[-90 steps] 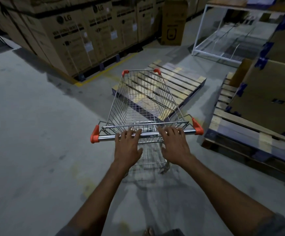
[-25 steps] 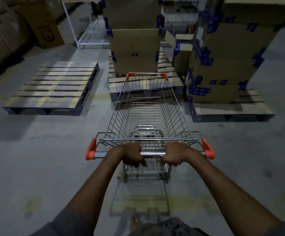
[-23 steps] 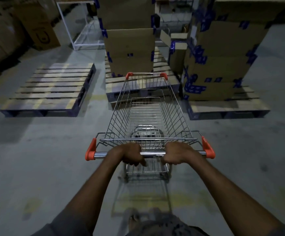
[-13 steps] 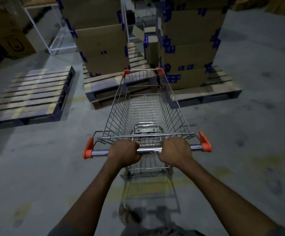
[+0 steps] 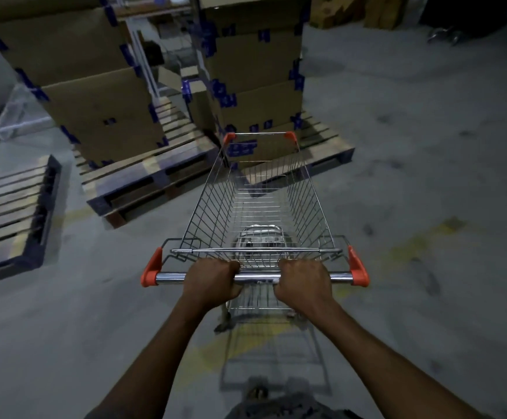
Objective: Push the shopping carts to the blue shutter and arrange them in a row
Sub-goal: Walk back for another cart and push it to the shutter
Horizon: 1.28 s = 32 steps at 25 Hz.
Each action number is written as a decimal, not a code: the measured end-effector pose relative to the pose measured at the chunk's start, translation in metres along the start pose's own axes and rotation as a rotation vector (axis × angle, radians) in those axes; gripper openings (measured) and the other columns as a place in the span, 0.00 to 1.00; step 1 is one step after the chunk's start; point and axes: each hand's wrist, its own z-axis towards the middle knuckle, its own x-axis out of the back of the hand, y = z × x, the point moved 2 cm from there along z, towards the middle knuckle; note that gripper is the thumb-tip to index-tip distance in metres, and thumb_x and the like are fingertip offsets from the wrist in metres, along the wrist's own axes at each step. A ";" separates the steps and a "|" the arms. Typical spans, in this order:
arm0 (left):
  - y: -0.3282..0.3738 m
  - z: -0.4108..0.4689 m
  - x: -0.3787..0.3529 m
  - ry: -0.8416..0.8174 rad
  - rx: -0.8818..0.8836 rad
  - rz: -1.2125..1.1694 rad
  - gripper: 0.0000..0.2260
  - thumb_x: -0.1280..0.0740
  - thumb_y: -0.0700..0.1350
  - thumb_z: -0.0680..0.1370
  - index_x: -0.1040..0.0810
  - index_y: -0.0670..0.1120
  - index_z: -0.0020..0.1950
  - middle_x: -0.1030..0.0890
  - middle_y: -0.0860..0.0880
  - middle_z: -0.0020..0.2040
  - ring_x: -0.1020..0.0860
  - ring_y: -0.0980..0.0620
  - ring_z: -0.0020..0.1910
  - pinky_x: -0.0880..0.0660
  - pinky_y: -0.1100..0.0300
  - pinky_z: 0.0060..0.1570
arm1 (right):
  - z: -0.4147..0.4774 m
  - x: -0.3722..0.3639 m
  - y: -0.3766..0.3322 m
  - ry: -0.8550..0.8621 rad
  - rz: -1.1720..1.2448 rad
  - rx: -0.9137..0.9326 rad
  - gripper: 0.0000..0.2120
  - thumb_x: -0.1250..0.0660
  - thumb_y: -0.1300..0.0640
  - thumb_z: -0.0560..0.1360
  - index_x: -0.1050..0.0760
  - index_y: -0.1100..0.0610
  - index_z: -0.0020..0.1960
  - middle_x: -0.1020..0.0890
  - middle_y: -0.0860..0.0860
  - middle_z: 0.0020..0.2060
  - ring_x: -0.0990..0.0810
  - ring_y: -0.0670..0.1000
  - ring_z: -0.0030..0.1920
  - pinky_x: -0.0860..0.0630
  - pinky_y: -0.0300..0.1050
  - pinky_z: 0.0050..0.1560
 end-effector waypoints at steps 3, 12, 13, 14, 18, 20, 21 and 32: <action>0.007 0.016 0.004 0.020 -0.095 -0.037 0.17 0.36 0.64 0.73 0.20 0.51 0.46 0.17 0.50 0.37 0.18 0.46 0.37 0.31 0.58 0.35 | -0.008 -0.005 0.012 -0.004 -0.008 -0.094 0.14 0.33 0.45 0.63 0.19 0.53 0.42 0.17 0.51 0.31 0.17 0.55 0.31 0.24 0.44 0.32; 0.024 0.069 0.002 0.010 -0.309 -0.262 0.15 0.34 0.61 0.70 0.25 0.55 0.52 0.20 0.55 0.49 0.20 0.50 0.48 0.23 0.56 0.43 | -0.023 -0.012 0.033 0.104 0.001 -0.304 0.11 0.27 0.50 0.56 0.22 0.53 0.35 0.22 0.50 0.25 0.23 0.53 0.22 0.29 0.40 0.24; 0.027 0.076 0.001 0.007 -0.328 -0.262 0.15 0.34 0.62 0.70 0.25 0.55 0.52 0.20 0.55 0.48 0.20 0.49 0.47 0.22 0.55 0.43 | -0.024 -0.013 0.036 0.123 0.018 -0.322 0.11 0.26 0.50 0.56 0.22 0.53 0.36 0.22 0.50 0.25 0.23 0.53 0.23 0.29 0.41 0.24; 0.029 0.082 0.000 0.005 -0.343 -0.249 0.16 0.35 0.62 0.70 0.25 0.55 0.52 0.19 0.54 0.48 0.19 0.49 0.47 0.22 0.55 0.42 | -0.025 -0.014 0.038 0.137 0.029 -0.336 0.11 0.26 0.50 0.57 0.23 0.53 0.36 0.22 0.50 0.27 0.23 0.53 0.24 0.29 0.41 0.25; 0.043 0.105 -0.002 -0.024 -0.408 -0.173 0.16 0.37 0.62 0.71 0.24 0.54 0.51 0.17 0.52 0.45 0.18 0.47 0.44 0.22 0.55 0.42 | -0.032 -0.012 0.051 0.156 0.052 -0.375 0.10 0.30 0.47 0.61 0.24 0.51 0.38 0.20 0.49 0.30 0.21 0.54 0.28 0.27 0.42 0.29; 0.053 0.117 0.000 -0.041 -0.450 -0.131 0.16 0.37 0.63 0.71 0.22 0.53 0.50 0.17 0.51 0.44 0.18 0.46 0.44 0.22 0.55 0.42 | -0.035 -0.010 0.061 0.146 0.068 -0.391 0.13 0.32 0.42 0.64 0.23 0.51 0.40 0.19 0.49 0.31 0.19 0.53 0.30 0.25 0.43 0.31; 0.059 0.123 0.002 -0.048 -0.478 -0.110 0.17 0.37 0.63 0.72 0.21 0.53 0.50 0.17 0.50 0.43 0.18 0.46 0.44 0.22 0.55 0.43 | -0.036 -0.009 0.067 0.128 0.071 -0.398 0.15 0.33 0.39 0.66 0.23 0.50 0.41 0.18 0.49 0.32 0.19 0.53 0.32 0.25 0.43 0.32; 0.155 0.180 0.027 -0.085 -0.783 -0.152 0.17 0.35 0.63 0.74 0.21 0.52 0.53 0.15 0.46 0.47 0.18 0.43 0.48 0.28 0.55 0.42 | -0.060 0.000 0.186 -0.254 0.126 -0.649 0.21 0.37 0.35 0.67 0.20 0.51 0.44 0.18 0.48 0.37 0.18 0.52 0.40 0.23 0.44 0.41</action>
